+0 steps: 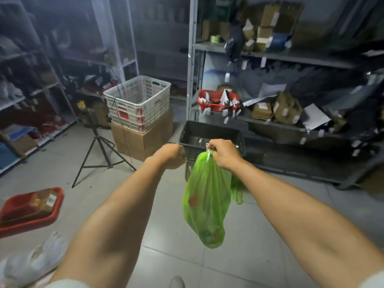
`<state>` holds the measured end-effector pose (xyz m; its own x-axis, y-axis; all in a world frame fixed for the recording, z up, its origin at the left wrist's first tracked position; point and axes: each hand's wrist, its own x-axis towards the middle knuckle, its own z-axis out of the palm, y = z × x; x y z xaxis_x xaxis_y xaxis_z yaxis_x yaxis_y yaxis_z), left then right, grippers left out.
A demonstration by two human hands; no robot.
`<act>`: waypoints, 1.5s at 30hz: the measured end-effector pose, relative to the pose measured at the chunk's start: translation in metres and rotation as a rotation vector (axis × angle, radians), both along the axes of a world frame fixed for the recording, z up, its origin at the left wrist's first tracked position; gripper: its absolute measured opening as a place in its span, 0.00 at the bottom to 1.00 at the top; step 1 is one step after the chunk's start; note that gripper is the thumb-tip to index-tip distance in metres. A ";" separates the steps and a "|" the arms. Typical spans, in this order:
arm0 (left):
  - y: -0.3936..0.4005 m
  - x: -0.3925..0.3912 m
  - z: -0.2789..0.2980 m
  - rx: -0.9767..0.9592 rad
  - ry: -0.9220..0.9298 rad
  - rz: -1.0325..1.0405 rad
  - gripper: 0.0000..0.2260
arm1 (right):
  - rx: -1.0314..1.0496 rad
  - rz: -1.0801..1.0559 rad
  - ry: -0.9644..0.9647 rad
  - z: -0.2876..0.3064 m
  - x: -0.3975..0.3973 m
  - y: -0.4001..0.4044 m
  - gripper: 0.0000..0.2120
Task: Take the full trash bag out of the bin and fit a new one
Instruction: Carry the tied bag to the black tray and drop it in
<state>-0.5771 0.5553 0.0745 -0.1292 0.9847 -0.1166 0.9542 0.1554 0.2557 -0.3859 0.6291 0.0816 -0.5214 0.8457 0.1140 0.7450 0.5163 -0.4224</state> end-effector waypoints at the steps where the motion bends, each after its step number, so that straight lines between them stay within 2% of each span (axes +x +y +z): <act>1: 0.020 -0.005 0.000 -0.004 -0.006 -0.015 0.15 | -0.001 -0.019 0.008 0.000 -0.003 0.017 0.13; 13: 0.239 -0.061 -0.004 -0.041 0.047 -0.100 0.18 | -0.050 -0.153 0.023 -0.011 -0.042 0.224 0.12; 20: 0.366 -0.093 -0.020 -0.120 0.067 -0.040 0.16 | -0.068 -0.117 0.043 -0.026 -0.081 0.364 0.13; 25: 0.445 -0.115 -0.031 -0.197 0.031 0.024 0.19 | -0.131 -0.042 0.025 -0.029 -0.102 0.461 0.11; 29: 0.490 -0.133 -0.041 -0.211 0.003 0.049 0.23 | -0.135 -0.058 0.068 -0.035 -0.128 0.514 0.12; 32: 0.522 -0.149 -0.048 -0.244 -0.022 0.066 0.24 | -0.149 -0.046 0.017 -0.044 -0.149 0.547 0.13; 38: 0.592 -0.191 -0.065 -0.234 -0.029 0.054 0.19 | -0.171 -0.053 -0.012 -0.065 -0.186 0.609 0.11; 45: 0.678 -0.242 -0.098 -0.247 -0.027 -0.004 0.17 | -0.266 -0.143 -0.062 -0.129 -0.232 0.672 0.13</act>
